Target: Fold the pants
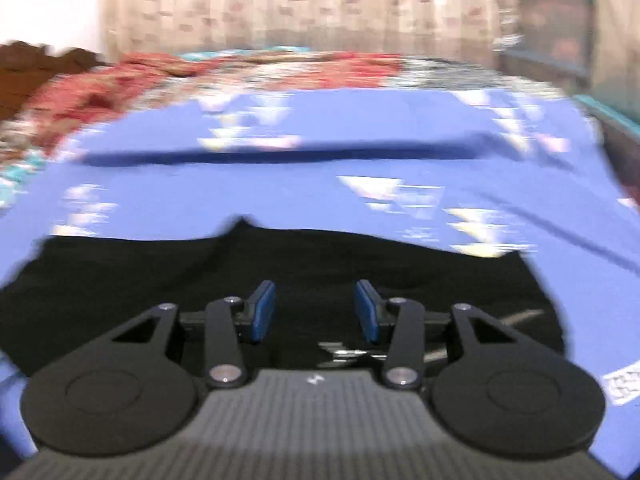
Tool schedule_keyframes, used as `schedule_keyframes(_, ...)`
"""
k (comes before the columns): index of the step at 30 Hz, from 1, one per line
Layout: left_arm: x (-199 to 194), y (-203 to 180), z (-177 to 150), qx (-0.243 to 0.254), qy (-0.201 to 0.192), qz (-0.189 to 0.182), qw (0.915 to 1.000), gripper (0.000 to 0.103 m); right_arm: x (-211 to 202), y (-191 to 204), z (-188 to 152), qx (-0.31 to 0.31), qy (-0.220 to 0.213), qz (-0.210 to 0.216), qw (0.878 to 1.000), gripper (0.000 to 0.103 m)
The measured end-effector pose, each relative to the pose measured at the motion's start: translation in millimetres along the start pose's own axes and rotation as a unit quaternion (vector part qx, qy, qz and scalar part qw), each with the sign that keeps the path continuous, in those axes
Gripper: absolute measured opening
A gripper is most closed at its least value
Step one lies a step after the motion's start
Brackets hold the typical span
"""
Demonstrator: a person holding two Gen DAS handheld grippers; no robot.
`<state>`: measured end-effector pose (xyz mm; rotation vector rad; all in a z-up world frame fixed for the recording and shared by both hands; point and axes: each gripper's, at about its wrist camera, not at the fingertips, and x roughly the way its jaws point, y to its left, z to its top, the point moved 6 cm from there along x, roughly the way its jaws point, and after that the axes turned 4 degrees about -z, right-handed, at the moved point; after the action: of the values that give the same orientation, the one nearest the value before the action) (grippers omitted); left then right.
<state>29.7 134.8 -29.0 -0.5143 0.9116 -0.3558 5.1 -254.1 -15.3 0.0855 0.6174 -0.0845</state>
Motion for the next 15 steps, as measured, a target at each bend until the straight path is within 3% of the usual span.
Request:
schedule_keyframes(2, -2.8, 24.4, 9.9, -0.042, -0.012, 0.012, 0.9990, 0.059, 3.4, 22.3, -1.0, 0.009, 0.020, 0.049, 0.999, 0.044)
schedule_keyframes(5, 1.7, 50.0, 19.4, -0.088, -0.024, 0.015, 0.9957, 0.066, 15.4, 58.1, -3.5, 0.015, 0.060, 0.110, 0.992, 0.022)
schedule_keyframes(7, 11.7, 60.8, 22.9, -0.102, -0.022, 0.017, 0.9944, 0.072, 22.8, 87.9, -6.9, 0.023, 0.092, 0.157, 0.983, 0.014)
schedule_keyframes(11, 40.0, 66.0, 31.9, -0.114, -0.009, -0.002, 0.9934, 0.077, 36.2, 147.2, 2.3, 0.007, 0.134, 0.230, 0.964, 0.012)
schedule_keyframes(15, 57.7, 66.5, 40.4, -0.124, -0.012, -0.015, 0.9921, 0.079, 59.4, 191.3, 4.0, 0.018, 0.185, 0.261, 0.947, 0.012)
